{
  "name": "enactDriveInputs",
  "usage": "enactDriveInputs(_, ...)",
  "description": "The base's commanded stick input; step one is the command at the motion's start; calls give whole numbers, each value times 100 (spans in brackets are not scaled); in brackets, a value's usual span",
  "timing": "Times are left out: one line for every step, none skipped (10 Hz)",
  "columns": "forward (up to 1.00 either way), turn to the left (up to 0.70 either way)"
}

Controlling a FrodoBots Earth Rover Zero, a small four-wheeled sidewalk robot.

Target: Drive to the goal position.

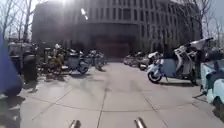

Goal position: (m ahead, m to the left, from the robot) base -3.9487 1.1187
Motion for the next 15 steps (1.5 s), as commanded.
enactDriveInputs(100, -40)
enactDriveInputs(100, -40)
enactDriveInputs(100, -21)
enactDriveInputs(100, 0)
enactDriveInputs(100, 0)
enactDriveInputs(100, -4)
enactDriveInputs(100, -23)
enactDriveInputs(100, -40)
enactDriveInputs(100, -37)
enactDriveInputs(100, 0)
enactDriveInputs(100, 0)
enactDriveInputs(82, 0)
enactDriveInputs(0, 0)
enactDriveInputs(0, 0)
enactDriveInputs(0, 0)
